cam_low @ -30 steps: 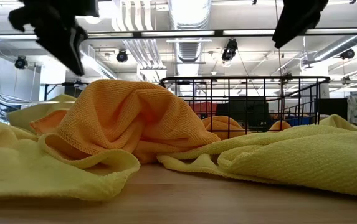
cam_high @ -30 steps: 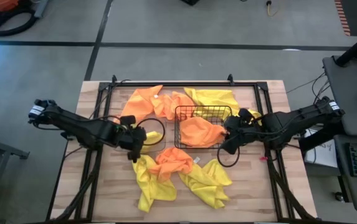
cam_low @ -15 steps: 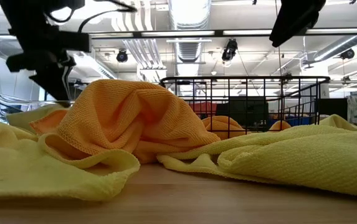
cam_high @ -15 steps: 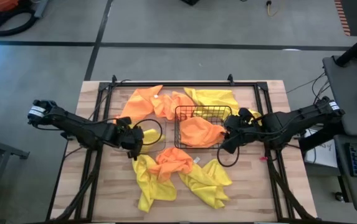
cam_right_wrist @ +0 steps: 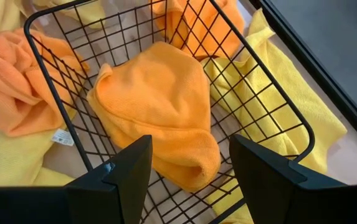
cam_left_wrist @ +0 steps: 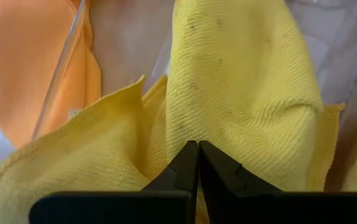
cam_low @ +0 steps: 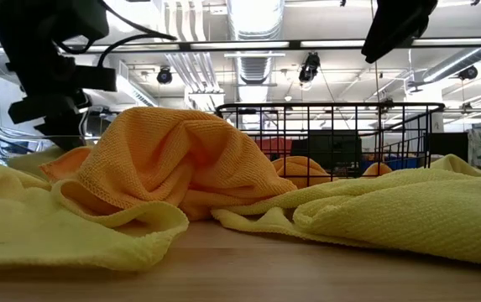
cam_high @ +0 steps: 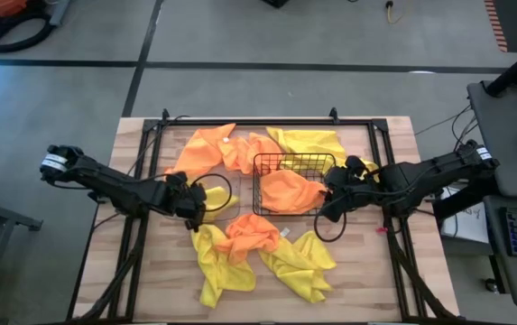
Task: Sort microfiber towel by color & place in baskets
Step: Put the yellow towel into the transparent bin, then put the orange towel into the black wire basket
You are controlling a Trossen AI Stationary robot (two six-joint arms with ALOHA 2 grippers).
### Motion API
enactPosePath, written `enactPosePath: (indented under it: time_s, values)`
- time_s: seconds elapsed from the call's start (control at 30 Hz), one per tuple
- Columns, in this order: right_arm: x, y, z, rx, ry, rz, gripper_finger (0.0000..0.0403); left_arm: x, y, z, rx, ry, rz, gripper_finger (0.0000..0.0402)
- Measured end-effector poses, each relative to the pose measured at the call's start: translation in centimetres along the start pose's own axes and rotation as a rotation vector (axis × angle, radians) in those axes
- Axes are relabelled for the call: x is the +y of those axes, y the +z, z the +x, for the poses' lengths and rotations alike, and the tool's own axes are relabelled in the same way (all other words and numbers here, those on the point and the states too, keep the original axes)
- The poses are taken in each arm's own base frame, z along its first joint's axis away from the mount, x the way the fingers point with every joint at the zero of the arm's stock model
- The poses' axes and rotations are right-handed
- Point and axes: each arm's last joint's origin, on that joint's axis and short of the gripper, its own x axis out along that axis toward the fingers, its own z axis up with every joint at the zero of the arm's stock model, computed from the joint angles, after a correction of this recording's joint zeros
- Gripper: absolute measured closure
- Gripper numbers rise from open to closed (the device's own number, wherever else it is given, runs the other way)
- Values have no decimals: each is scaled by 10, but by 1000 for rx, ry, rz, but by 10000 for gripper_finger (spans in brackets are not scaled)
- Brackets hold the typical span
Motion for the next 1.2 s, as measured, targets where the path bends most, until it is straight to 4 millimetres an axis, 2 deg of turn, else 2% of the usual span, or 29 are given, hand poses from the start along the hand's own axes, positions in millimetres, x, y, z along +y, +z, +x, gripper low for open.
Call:
enactPosePath:
  time_s: [0.37, 0.67, 0.87, 1.03, 1.2]
  values:
    - [0, 0, 0, 0, 0, 0, 193, 0, -5, 4, 21, -1, -56, 402]
    - [-1, -1, 0, 14, -10, 41, 193, 0, 18, -20, -25, -20, -81, 402]
    - [-7, -9, -2, 88, -64, 82, 193, 3, 26, -33, -21, -13, -81, 401]
    - [-16, -14, -9, 165, -119, 124, 193, 4, 33, -41, -44, -23, -92, 386]
    - [-22, -18, -17, 217, -74, 164, 193, 5, 43, -54, -111, -11, -81, 373]
